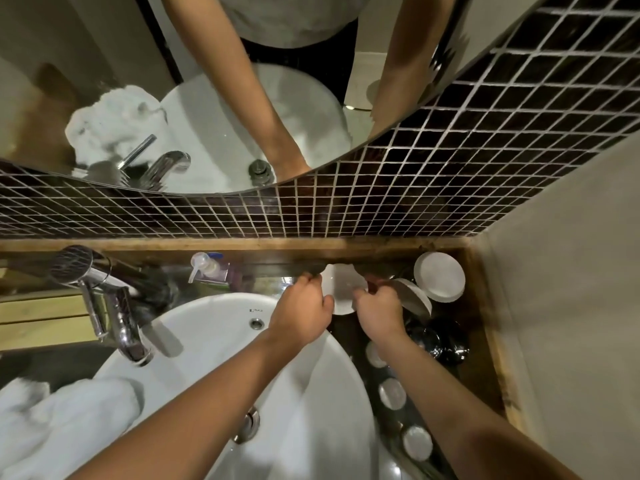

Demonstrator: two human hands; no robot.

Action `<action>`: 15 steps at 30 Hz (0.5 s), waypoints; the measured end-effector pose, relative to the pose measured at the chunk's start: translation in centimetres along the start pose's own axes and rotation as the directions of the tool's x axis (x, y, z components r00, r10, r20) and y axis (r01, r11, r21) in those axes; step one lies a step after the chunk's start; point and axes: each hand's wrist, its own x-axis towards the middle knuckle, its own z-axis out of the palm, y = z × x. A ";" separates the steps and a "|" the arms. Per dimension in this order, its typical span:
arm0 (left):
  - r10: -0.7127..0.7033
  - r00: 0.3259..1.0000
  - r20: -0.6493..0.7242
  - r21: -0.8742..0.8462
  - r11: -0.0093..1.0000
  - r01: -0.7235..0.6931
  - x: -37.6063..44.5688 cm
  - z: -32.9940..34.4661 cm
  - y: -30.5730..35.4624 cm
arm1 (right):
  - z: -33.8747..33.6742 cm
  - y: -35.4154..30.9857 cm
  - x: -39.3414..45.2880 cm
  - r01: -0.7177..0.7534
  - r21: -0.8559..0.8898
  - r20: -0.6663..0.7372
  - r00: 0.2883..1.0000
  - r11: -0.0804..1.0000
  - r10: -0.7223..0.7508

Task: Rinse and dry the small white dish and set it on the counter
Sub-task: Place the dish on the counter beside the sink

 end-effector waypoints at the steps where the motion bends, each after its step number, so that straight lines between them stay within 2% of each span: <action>1: 0.000 1.000 -0.001 -0.002 1.000 0.000 0.1 -0.1 0.0 | 0.0 0.0 0.1 0.003 -0.004 -0.002 1.000 1.000 -0.003; 15: 0.008 1.000 -0.005 0.009 1.000 -0.007 0.6 -0.3 0.1 | 0.2 0.2 0.7 -0.003 0.030 -0.007 1.000 1.000 0.003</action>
